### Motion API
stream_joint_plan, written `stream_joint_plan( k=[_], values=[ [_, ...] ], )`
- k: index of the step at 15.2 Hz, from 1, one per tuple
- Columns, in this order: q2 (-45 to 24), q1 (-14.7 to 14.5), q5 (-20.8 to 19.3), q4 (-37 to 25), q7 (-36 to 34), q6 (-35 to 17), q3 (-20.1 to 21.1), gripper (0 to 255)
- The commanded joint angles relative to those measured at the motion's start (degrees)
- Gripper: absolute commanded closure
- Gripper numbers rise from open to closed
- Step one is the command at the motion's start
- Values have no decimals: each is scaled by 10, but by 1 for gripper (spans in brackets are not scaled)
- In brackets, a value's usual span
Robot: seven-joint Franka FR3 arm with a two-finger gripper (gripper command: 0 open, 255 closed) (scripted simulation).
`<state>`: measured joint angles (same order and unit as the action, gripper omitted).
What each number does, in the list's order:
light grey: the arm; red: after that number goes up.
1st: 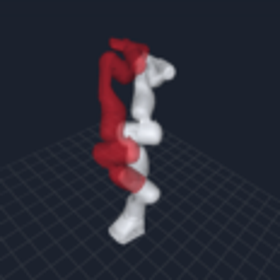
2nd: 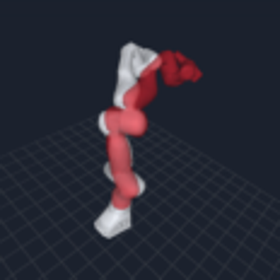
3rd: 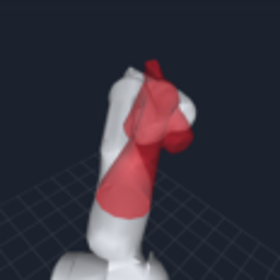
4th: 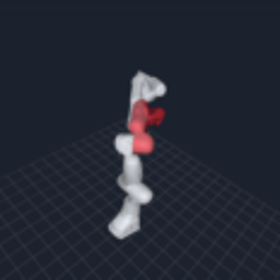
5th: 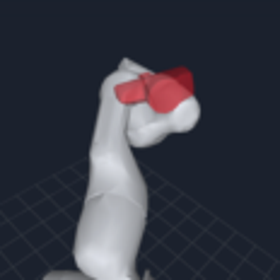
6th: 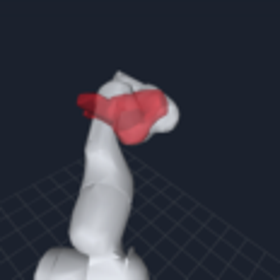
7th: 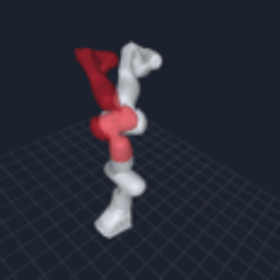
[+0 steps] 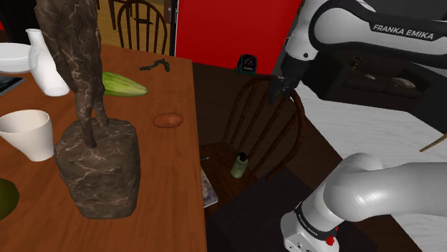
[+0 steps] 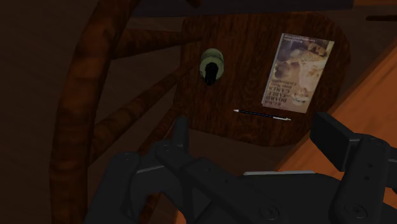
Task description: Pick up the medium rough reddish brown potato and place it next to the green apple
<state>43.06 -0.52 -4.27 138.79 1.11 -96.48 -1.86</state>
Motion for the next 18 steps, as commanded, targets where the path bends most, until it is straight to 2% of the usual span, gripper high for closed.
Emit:
stream_joint_plan(
  k=[1,10,18],
  values=[
    [0,0,0,0,0,0,0,0],
    [-169,-55,5,-37,126,-155,-21,0],
    [-321,-101,28,-107,240,-255,-21,0]
  ],
)
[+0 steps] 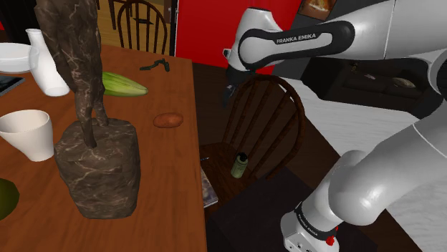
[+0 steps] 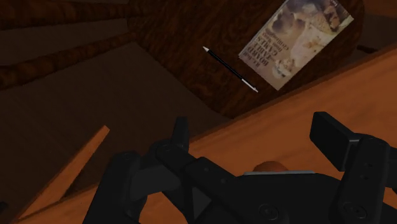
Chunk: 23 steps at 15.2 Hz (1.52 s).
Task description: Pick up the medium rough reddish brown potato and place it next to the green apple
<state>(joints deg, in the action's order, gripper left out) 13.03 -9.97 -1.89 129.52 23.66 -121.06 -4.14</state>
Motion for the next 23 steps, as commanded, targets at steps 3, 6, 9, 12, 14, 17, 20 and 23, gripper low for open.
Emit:
stream_joint_plan(
  k=[3,6,9,12,14,17,20,23],
  values=[
    [-76,-20,15,-48,57,-37,7,0],
    [-129,-32,25,-84,98,-59,16,0],
    [-180,-43,33,-122,137,-78,27,0],
    [-229,-52,39,-161,174,-93,41,0],
    [-260,-58,41,-189,197,-100,51,0],
    [-278,-60,41,-192,203,-115,53,0],
    [-292,-60,41,-189,203,-133,54,0],
    [-305,-61,41,-186,203,-149,54,0]
  ],
)
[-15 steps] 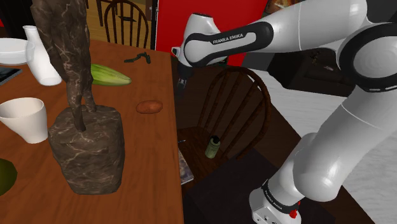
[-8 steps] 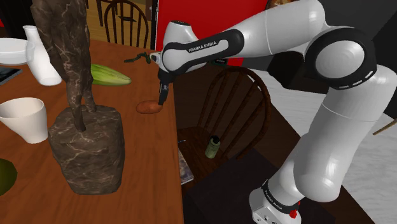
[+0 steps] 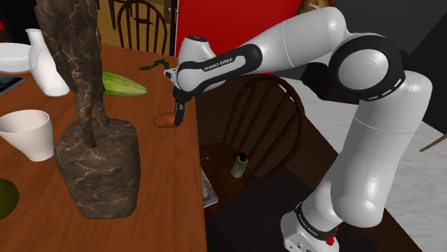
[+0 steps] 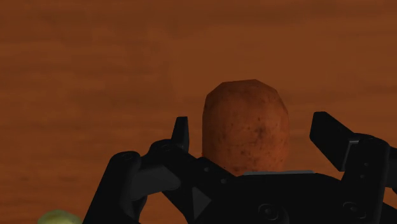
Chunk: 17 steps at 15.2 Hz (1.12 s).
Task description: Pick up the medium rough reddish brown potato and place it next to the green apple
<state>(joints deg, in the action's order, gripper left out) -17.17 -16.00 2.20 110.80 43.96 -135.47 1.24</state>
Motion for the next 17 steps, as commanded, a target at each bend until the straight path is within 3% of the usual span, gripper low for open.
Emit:
stream_joint_plan(
  k=[1,7,8,17],
  values=[
    [-3,0,0,1,0,-5,0,0],
    [-3,0,0,1,0,-5,0,0],
    [-3,0,0,1,0,-5,0,255],
    [-3,0,0,1,0,-5,0,255]
  ],
)
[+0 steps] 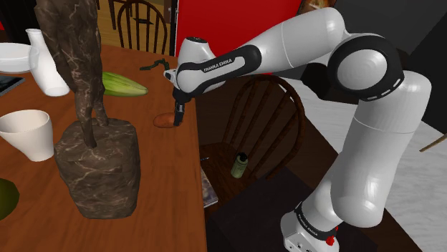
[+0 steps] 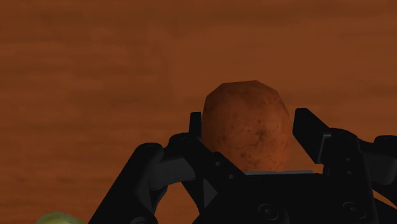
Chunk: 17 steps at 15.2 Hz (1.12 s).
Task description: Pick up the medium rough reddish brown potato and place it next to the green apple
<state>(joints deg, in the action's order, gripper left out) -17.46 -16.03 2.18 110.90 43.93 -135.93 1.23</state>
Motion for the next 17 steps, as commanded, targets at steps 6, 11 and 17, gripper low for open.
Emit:
stream_joint_plan(
  k=[6,11,17],
  values=[
    [23,0,-1,-17,-2,40,0,255],
    [39,0,-1,-34,-3,74,0,255],
    [56,0,-2,-60,-4,116,0,255]
  ],
)
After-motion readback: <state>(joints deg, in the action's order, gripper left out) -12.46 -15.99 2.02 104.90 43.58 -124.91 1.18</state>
